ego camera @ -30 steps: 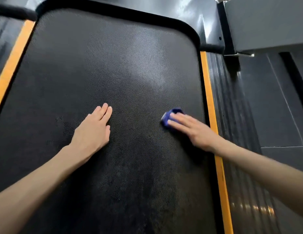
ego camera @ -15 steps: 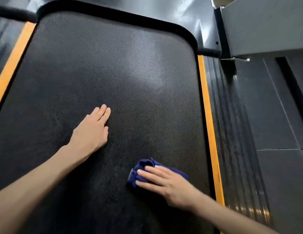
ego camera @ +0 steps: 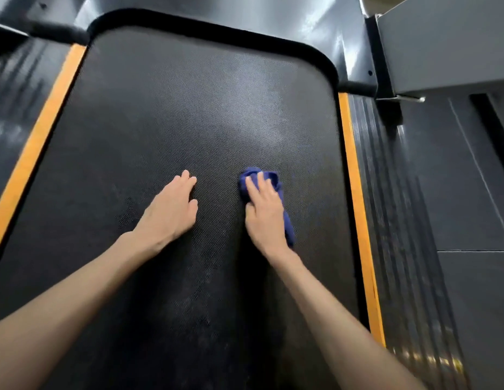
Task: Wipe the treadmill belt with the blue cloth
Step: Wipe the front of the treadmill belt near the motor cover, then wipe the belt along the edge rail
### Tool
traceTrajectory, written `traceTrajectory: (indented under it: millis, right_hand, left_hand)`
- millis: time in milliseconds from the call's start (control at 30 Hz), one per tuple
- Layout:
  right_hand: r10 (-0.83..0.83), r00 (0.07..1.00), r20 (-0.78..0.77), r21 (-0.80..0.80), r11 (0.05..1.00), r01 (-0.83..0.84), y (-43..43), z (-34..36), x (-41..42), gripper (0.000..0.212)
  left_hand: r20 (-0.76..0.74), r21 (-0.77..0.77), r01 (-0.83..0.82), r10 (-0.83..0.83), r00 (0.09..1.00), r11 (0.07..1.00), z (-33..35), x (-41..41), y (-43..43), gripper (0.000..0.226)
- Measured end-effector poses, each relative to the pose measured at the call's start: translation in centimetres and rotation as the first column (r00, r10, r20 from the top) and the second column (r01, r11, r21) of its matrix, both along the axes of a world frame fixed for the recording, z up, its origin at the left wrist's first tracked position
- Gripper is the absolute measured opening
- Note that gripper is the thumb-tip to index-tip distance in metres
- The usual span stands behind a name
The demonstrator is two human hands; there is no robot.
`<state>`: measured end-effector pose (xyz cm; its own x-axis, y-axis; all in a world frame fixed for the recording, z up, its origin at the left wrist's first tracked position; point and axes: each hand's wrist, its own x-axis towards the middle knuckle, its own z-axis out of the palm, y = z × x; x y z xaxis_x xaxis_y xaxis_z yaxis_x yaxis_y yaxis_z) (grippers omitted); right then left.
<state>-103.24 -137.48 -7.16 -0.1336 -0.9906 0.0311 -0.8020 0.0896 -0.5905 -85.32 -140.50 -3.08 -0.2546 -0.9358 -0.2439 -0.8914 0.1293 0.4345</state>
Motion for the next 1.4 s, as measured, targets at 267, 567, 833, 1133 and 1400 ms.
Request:
traceTrajectory:
  millis: [267,567,833,1133,1400]
  right_hand:
    - [-0.300,0.779,0.550,0.184,0.954,0.238,1.2,4.4,1.3,0.038]
    - [-0.226,0.966,0.122,-0.091,0.967,0.238,1.8,-0.3,-2.9,0.050]
    - [-0.198,0.978,-0.062,-0.134,0.973,0.188,1.9,-0.9,-2.6,0.052]
    - [-0.241,0.956,-0.169,-0.111,0.968,0.225,1.6,-1.0,-1.7,0.049]
    - [-0.209,0.948,-0.238,-0.135,0.974,0.181,1.5,-1.2,-2.1,0.052]
  left_hand:
    - [-0.157,-0.162,-0.024,-0.002,0.988,0.986,-1.0,-0.9,4.2,0.067]
    - [0.239,-0.228,0.251,-0.196,0.951,0.941,-3.8,-8.1,4.9,0.055]
    - [0.401,-0.264,0.364,-0.241,0.884,0.893,-4.5,-3.1,-4.6,0.055]
    - [0.093,-0.350,-0.148,0.192,0.977,0.925,-4.7,1.3,-7.5,0.046]
    - [0.218,-0.362,0.431,-0.375,0.901,0.827,-5.4,-4.4,0.9,0.048]
